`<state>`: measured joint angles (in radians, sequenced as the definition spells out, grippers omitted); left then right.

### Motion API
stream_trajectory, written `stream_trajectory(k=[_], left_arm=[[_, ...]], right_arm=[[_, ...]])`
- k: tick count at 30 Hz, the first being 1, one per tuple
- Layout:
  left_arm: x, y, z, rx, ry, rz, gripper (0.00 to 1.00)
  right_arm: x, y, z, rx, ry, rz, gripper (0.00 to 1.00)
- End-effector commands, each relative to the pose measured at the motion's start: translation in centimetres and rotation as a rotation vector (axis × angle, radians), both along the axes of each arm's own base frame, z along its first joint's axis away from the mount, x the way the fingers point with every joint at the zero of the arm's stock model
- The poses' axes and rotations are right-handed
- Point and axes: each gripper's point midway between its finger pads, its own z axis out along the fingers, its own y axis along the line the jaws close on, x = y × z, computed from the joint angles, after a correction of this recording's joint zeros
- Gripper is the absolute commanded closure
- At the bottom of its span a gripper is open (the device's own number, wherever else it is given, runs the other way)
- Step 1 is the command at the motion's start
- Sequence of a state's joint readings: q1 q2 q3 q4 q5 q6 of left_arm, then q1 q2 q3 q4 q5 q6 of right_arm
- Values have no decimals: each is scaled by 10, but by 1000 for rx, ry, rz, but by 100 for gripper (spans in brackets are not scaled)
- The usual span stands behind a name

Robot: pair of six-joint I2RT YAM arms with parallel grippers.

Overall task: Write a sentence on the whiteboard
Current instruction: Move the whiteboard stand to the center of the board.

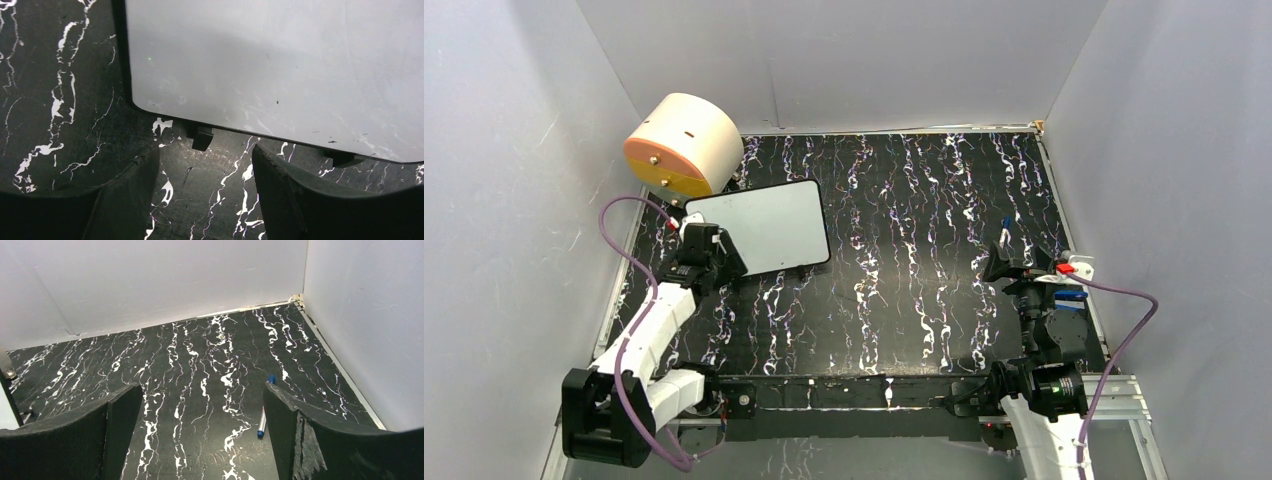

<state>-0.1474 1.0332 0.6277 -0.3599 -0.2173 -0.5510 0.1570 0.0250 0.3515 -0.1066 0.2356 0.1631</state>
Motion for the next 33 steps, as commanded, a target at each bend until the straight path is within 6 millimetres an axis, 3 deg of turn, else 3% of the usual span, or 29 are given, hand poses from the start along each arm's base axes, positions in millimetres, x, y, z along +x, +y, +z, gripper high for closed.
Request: stream_trajectory(k=[1,14,18,25,33], left_arm=[[-2,-5,-10,-27,32,-14,37],[-8,-12,-34,-70,112,7,51],[-5,-13,-33,-84,91,27,58],[-5,-16,-48,-121,102,76,59],[10,-19,-50,-101,108,38,59]], right_arm=[[-10,3,31,27,-90,20,1],[-11,10,30,27,-84,58,1],[-10,10,30,23,-84,54,1],[-10,11,28,19,-83,57,1],[-10,13,28,17,-84,70,1]])
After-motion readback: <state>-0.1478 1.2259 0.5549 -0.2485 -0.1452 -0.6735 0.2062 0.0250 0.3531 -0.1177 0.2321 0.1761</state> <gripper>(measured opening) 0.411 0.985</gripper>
